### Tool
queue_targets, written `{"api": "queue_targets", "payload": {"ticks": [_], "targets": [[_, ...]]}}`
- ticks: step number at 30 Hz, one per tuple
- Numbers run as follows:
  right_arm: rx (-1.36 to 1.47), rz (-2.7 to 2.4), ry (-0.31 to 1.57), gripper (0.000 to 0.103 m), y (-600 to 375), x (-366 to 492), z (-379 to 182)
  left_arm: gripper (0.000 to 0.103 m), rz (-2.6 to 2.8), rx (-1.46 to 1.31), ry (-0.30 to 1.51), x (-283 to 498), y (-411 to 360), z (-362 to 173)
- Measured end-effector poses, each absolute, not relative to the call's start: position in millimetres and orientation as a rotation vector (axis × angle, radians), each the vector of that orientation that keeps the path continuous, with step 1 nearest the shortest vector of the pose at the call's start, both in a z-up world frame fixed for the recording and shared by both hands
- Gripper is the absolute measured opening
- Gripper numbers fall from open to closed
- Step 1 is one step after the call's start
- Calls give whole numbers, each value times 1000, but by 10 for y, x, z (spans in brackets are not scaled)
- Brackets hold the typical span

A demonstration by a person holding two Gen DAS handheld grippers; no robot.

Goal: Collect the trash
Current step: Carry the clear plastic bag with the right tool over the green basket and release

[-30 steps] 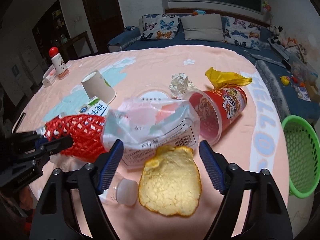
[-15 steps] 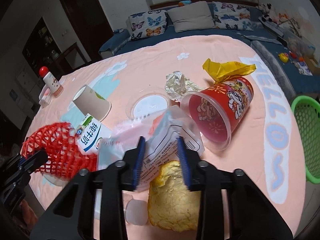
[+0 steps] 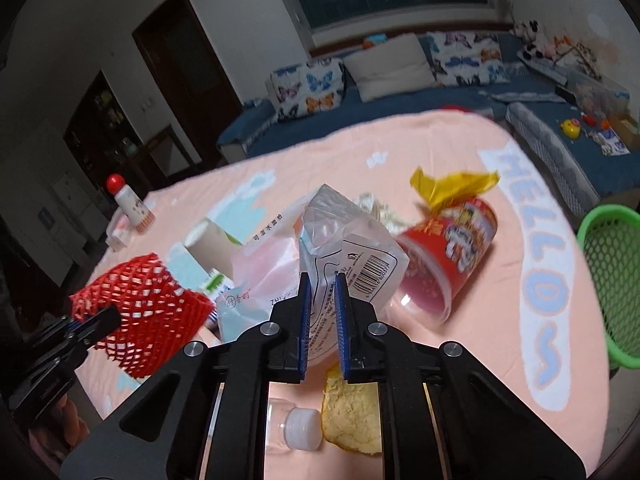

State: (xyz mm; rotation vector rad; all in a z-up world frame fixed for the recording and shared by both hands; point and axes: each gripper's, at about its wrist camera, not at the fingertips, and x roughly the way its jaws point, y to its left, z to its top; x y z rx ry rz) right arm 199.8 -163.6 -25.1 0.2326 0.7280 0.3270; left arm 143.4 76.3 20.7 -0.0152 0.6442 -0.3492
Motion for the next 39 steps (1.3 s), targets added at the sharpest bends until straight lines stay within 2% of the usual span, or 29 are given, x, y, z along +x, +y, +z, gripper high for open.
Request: {"api": "queue_targets", "payload": {"ticks": [7, 13, 30, 39], "targets": [[252, 315, 637, 12, -2023, 1722, 95, 4, -407, 19, 604, 1449, 447, 449], [212, 202, 619, 12, -2486, 1587, 145, 4, -490, 41, 594, 1548, 3, 564], [201, -149, 718, 12, -4193, 1593, -485, 4, -674, 102, 652, 1982, -1489, 561], [233, -207, 792, 12, -4659, 1711, -847, 4, -752, 124, 686, 2200, -2099, 504]]}}
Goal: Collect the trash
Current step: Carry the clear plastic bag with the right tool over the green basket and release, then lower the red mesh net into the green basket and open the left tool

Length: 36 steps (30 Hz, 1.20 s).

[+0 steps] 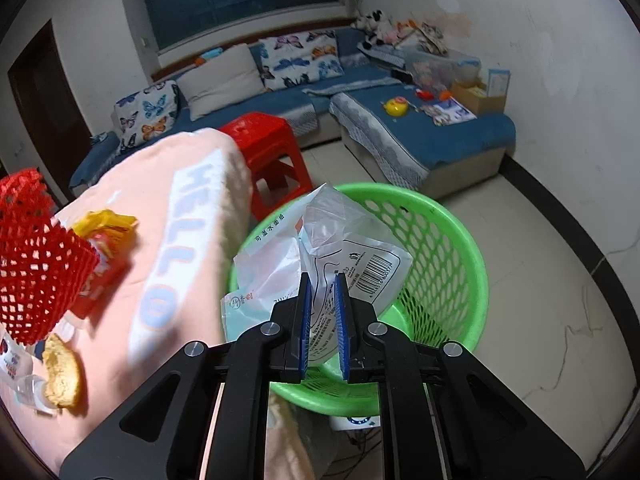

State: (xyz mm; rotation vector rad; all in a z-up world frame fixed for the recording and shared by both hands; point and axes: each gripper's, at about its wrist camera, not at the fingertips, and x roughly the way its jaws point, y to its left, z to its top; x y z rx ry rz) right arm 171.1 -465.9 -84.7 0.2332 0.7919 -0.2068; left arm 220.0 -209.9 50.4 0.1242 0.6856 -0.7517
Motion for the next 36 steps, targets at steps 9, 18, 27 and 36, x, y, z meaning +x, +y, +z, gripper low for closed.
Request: {"api": "queue_targets", "payload": {"ticks": [9, 18, 27, 36], "targets": [[289, -216, 834, 17, -4882, 1814, -1021, 4, -800, 151, 724, 2337, -2614, 441], [315, -235, 823, 39, -5034, 1708, -1032, 4, -857, 151, 786, 2521, -3068, 289], [303, -278, 782, 60, -5085, 1376, -953, 5, -905, 159, 825, 2618, -3527, 142], [325, -302, 769, 63, -5187, 1149, -947, 54, -913, 146, 862, 2651, -3775, -10]]}}
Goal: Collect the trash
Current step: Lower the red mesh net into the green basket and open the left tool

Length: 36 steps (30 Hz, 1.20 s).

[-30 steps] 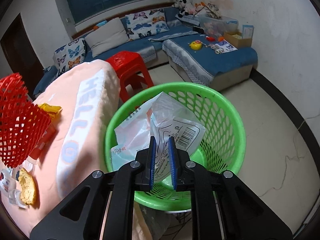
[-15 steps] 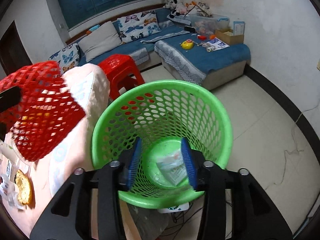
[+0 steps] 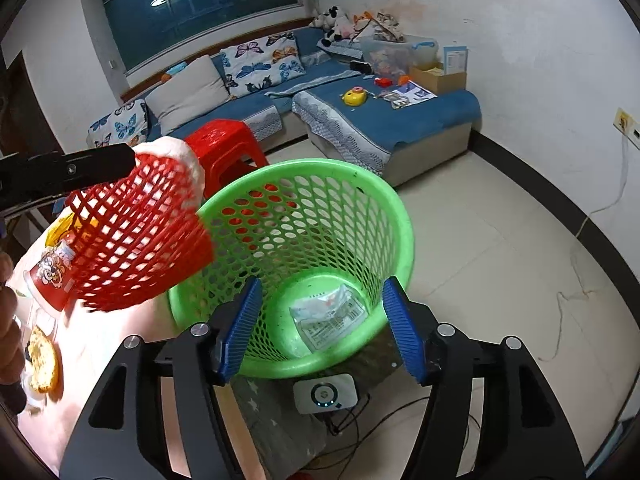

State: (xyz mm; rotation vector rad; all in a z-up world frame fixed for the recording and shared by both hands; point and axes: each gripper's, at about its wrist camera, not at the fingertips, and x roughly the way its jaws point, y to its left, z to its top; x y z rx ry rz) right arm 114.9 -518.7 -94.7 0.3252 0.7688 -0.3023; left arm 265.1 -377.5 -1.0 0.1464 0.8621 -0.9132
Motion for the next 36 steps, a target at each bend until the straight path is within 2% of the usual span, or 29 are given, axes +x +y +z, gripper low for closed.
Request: {"api": "queue_targets", "payload": {"ticks": [1, 13, 24, 27, 28, 36], "targets": [[329, -301, 767, 64, -5180, 1133, -944, 62, -914, 140, 866, 2645, -3770, -18], [277, -288, 734, 67, -4954, 1087, -796, 70, -970, 100, 823, 2438, -3537, 155], [311, -321, 726, 67, -5091, 961, -815, 72, -973, 66, 930, 2699, -3696, -56], [314, -328, 732, 67, -5142, 963, -858, 81, -989, 71, 978, 2746, -3764, -137], [322, -325, 734, 67, -5155, 969, -869, 87, -973, 97, 984, 2747, -3793, -160], [339, -320, 726, 67, -5172, 970, -899, 88, -899, 143, 1084, 2878, -3751, -376]]}}
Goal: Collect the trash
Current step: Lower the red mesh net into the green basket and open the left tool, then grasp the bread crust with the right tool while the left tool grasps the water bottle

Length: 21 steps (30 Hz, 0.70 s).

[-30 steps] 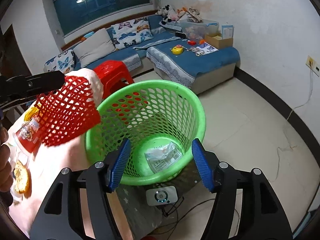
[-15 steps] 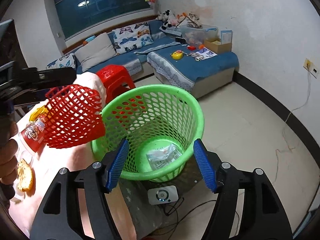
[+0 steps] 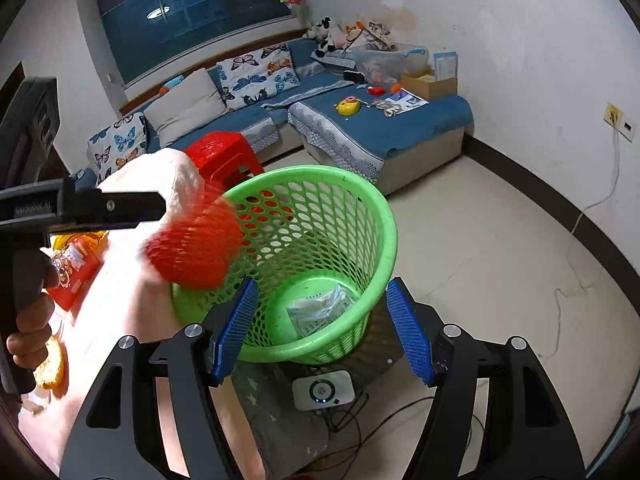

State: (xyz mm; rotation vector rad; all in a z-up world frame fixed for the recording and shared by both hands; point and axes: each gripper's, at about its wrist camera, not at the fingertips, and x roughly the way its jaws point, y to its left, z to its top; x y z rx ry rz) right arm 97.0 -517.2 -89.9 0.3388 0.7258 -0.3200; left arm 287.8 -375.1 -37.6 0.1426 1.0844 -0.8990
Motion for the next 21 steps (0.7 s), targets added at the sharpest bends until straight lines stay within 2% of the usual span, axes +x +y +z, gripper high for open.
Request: {"api": "queue_targets", "payload": {"ticks": [3, 9, 21], "targets": [[335, -308, 726, 67, -5131, 990, -882, 88, -881, 130, 1075, 2881, -3658, -373], [317, -280, 716, 67, -5017, 1019, -809, 88, -816, 163, 928, 2667, -3339, -134], [241, -124, 708, 67, -4350, 1207, -606, 87, -645, 155, 747, 2036, -2038, 158]]}}
